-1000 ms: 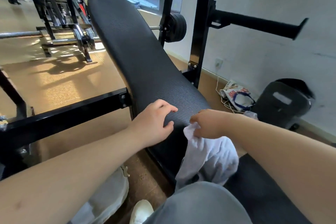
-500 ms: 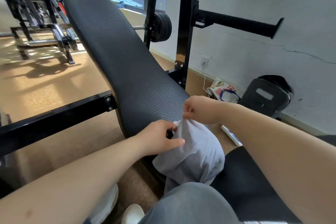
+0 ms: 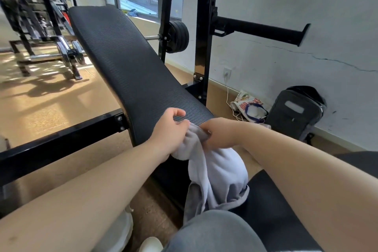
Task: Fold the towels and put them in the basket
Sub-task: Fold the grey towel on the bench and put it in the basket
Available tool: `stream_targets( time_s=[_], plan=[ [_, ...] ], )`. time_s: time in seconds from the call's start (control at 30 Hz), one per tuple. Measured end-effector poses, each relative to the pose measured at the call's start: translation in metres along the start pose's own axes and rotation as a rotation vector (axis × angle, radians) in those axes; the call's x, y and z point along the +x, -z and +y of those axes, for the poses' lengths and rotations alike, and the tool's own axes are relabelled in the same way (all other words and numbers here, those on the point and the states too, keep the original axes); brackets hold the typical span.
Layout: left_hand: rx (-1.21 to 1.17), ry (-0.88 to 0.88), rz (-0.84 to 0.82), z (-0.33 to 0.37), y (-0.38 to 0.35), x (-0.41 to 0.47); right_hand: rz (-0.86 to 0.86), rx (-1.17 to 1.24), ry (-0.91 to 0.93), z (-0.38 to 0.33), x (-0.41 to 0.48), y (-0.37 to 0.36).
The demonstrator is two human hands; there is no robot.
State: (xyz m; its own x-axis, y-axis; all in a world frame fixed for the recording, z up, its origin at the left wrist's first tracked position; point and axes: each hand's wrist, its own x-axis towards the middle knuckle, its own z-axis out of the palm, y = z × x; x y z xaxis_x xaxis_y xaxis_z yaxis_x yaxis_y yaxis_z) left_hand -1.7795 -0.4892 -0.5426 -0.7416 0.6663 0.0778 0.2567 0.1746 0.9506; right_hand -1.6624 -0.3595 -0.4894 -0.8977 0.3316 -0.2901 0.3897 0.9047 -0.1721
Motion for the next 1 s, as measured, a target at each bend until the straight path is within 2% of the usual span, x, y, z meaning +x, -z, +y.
stream_targets(
  time_s=[0.1,0.2,0.33,0.53,0.6,0.7,0.77,0.9,0.93,1.0],
  plan=[
    [-0.128,-0.038,-0.029,0.001,0.004,0.003,0.114,0.039,-0.026,0.000,0.003,0.010],
    [-0.159,-0.066,-0.168,-0.004,0.007,-0.002,0.186,0.092,-0.066,0.004,0.004,0.018],
    [0.042,-0.089,-0.296,-0.008,0.003,-0.013,0.383,0.119,-0.143,0.009,0.009,0.027],
    [0.171,-0.169,-0.382,-0.003,-0.007,-0.018,0.714,0.241,-0.218,0.019,0.005,0.045],
    [0.259,-0.212,-0.384,-0.002,-0.013,-0.020,0.812,0.321,-0.209,0.020,0.003,0.051],
    [0.232,-0.274,-0.265,-0.006,-0.021,-0.019,0.961,0.491,-0.196,0.015,0.000,0.061],
    [0.221,-0.250,-0.181,-0.007,-0.022,-0.017,0.934,0.584,-0.194,0.008,-0.002,0.063],
    [0.188,-0.121,-0.063,-0.009,-0.015,-0.008,0.500,0.690,-0.180,-0.002,-0.001,0.056],
    [0.184,-0.104,-0.046,-0.009,-0.011,-0.006,0.471,0.696,-0.175,-0.002,0.000,0.055],
    [0.178,-0.082,0.023,-0.008,-0.004,-0.001,0.523,0.752,-0.136,-0.002,0.001,0.058]
  ],
)
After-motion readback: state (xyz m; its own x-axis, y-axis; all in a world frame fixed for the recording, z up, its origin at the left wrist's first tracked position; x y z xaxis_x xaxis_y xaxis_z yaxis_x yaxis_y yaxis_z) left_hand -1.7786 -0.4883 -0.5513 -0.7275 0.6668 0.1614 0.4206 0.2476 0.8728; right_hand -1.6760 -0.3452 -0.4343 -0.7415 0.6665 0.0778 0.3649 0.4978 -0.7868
